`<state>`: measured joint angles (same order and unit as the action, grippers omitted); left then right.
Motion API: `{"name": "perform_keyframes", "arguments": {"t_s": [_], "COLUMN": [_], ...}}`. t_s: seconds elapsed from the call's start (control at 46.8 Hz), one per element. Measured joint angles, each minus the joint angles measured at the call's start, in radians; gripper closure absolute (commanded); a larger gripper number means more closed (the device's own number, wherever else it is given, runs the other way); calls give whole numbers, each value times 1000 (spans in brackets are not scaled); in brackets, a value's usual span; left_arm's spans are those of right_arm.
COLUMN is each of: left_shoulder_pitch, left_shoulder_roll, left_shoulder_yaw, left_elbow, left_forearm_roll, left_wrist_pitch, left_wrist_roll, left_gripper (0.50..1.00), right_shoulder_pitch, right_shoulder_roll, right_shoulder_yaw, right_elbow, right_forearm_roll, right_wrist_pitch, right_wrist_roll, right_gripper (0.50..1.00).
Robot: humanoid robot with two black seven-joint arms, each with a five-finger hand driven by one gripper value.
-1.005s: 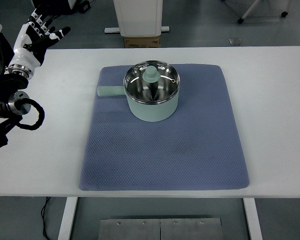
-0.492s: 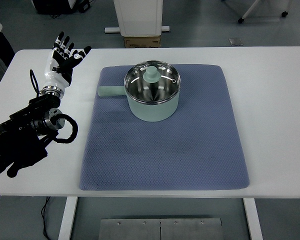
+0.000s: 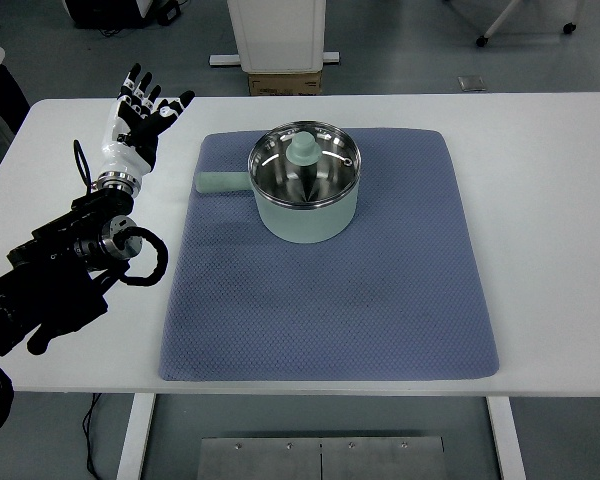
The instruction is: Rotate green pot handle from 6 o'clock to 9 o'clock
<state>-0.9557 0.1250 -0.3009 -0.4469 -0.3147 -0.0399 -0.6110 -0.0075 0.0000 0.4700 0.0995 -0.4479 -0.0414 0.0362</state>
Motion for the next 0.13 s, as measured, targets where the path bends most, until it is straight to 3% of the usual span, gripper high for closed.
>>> {"name": "perform_keyframes", "arguments": {"t_s": [0.128], "left_shoulder_pitch": [0], "left_shoulder_roll": [-17], "left_shoulder_yaw": [-10], "left_elbow": [11], "left_forearm_roll": [2], "left_wrist_pitch": [-7], "left_wrist_roll": [0], "left_gripper": [500], "right_shoulder_pitch": [0], "right_shoulder_roll": [0], "right_shoulder_yaw": [-1], "right_elbow": [0], "right_forearm_roll": [0], "right_wrist_pitch": [0], "right_wrist_roll": [0], "right_gripper": [500]}}
